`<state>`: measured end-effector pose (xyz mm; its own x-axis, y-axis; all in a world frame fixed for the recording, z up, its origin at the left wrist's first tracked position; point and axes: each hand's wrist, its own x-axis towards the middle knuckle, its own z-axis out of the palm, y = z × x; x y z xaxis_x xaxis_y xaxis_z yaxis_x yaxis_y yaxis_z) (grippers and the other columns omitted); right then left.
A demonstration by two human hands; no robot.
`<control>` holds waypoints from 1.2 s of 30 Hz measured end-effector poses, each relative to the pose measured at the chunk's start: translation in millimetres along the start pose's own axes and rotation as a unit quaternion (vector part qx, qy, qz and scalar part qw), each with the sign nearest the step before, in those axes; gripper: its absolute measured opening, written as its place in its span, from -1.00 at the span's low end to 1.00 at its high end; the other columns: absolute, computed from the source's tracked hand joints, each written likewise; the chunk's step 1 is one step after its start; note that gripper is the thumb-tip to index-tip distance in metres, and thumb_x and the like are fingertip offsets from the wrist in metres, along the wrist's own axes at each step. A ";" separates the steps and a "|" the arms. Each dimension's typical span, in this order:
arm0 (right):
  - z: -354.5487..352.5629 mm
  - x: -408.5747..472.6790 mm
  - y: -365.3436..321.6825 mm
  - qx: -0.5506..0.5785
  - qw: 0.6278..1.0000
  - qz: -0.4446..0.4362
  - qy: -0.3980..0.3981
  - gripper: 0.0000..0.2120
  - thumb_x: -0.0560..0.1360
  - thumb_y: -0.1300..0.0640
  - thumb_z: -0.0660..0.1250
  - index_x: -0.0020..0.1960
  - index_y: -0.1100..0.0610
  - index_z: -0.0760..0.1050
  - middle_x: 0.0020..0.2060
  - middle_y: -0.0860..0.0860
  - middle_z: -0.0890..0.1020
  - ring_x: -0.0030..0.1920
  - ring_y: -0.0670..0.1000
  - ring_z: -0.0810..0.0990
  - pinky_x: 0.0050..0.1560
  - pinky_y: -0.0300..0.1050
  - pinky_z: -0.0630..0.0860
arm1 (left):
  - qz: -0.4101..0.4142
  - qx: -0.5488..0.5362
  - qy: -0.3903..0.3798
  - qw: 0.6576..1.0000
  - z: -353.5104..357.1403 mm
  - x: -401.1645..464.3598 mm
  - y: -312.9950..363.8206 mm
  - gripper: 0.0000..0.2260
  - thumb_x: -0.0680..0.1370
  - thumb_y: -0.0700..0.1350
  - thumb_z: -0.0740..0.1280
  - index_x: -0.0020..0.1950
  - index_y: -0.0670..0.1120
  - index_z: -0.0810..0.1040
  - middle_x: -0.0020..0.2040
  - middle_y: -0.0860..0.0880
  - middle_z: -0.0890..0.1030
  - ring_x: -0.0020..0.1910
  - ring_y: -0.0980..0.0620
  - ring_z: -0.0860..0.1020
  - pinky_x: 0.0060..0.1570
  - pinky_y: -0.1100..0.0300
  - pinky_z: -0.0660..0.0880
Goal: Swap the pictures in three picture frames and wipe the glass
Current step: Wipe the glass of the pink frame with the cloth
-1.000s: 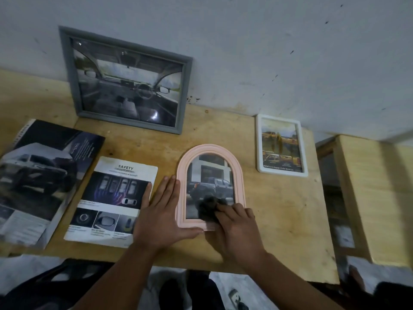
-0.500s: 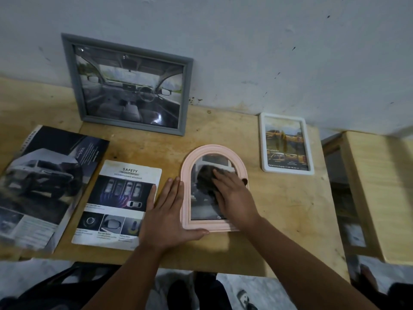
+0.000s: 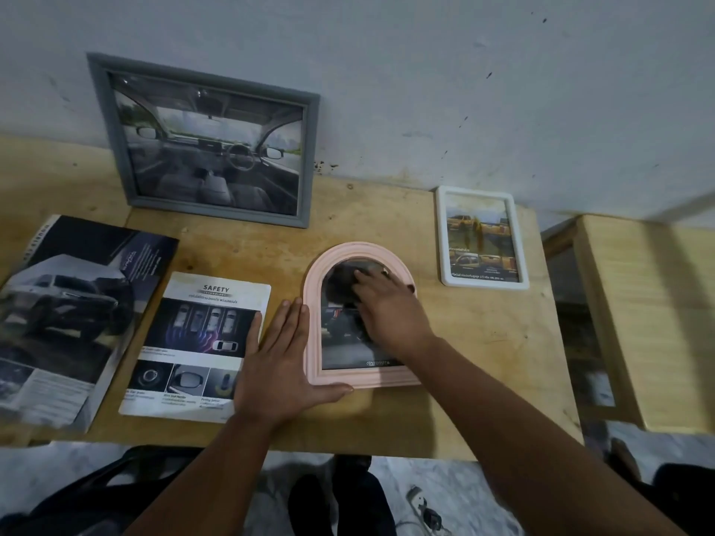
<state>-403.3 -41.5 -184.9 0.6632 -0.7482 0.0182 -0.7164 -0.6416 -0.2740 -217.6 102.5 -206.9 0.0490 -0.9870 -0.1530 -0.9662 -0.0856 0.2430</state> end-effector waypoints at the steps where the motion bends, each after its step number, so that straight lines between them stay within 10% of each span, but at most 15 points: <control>1: 9.6 -4.4 -4.3 -0.021 1.000 -0.010 -0.010 -0.64 0.55 0.09 0.23 0.27 0.17 0.61 0.37 0.14 0.59 0.43 0.19 0.51 0.47 0.25 0.39 | 0.000 0.002 0.001 1.000 0.5 0.2 -0.1 0.26 0.28 0.73 0.07 0.68 -0.16 0.06 0.69 -0.07 0.04 0.68 -0.01 -0.04 0.61 -0.25 -0.02; 8: 18.3 -58.6 -30.5 0.004 0.995 -0.085 -0.043 -0.57 0.47 0.10 0.46 0.33 0.14 0.60 0.38 0.10 0.59 0.47 0.11 0.47 0.55 0.25 0.26 | 0.008 0.006 -0.009 1.000 4.9 -0.3 -2.6 0.22 0.30 0.72 0.05 0.68 -0.14 0.07 0.69 -0.08 0.05 0.68 -0.04 0.01 0.61 -0.26 -0.03; 17: 23.2 -91.6 -46.9 0.151 0.986 -0.042 -0.054 -0.66 0.66 0.05 0.20 0.37 0.09 0.54 0.34 0.04 0.62 0.42 0.00 0.49 0.62 -0.02 0.13 | 0.022 -0.007 -0.014 1.000 8.2 1.0 -6.2 0.22 0.31 0.67 0.15 0.67 -0.18 0.08 0.69 -0.12 0.08 0.68 -0.09 0.06 0.59 -0.30 0.01; 20: 4.4 -82.1 -47.2 0.218 0.972 -0.009 -0.089 -0.67 0.67 0.03 0.17 0.37 0.06 0.53 0.27 0.02 0.64 0.27 0.00 0.55 0.44 -0.03 0.41 | 0.020 -0.006 -0.005 1.000 7.7 3.0 -7.3 0.21 0.32 0.68 0.14 0.67 -0.19 0.10 0.69 -0.12 0.09 0.67 -0.09 0.08 0.59 -0.29 0.01; 25: -42.0 -90.0 -19.1 0.423 0.887 0.178 -0.046 -0.83 0.70 0.10 0.22 0.20 -0.02 0.56 -0.06 -0.21 0.65 -0.06 -0.17 0.61 -0.06 -0.26 0.52 | 0.001 -0.023 -0.076 0.997 -0.9 5.8 -3.6 0.28 0.25 0.73 0.13 0.69 -0.14 -0.02 0.70 -0.07 -0.03 0.69 -0.05 -0.06 0.61 -0.25 -0.11; 33: -101.4 -140.2 64.2 0.570 0.665 0.475 0.084 -0.80 0.71 0.10 0.21 0.15 0.03 0.62 0.12 0.07 0.68 0.18 0.10 0.62 0.25 0.11 0.59 | -0.036 -0.013 -0.163 0.986 -35.1 15.1 0.8 0.26 0.26 0.73 0.03 0.68 -0.07 -0.26 0.67 0.00 -0.29 0.62 0.01 -0.38 0.61 -0.03 -0.34; 36: -101.0 -157.5 86.4 0.533 0.678 0.505 0.043 -0.79 0.69 0.17 0.23 0.26 0.08 0.57 0.18 0.08 0.65 0.23 0.13 0.59 0.31 0.17 0.55 | -0.048 -0.014 -0.191 0.980 -50.1 21.9 7.0 0.19 0.33 0.67 0.07 0.69 -0.09 -0.17 0.69 -0.02 -0.21 0.63 -0.04 -0.37 0.62 -0.03 -0.26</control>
<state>-591.6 3.9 -114.3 -0.0966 -0.7522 -0.6518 -0.2022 0.6560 -0.7272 -210.6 73.5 -160.6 0.0354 -0.8522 -0.5221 -0.9540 -0.1844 0.2364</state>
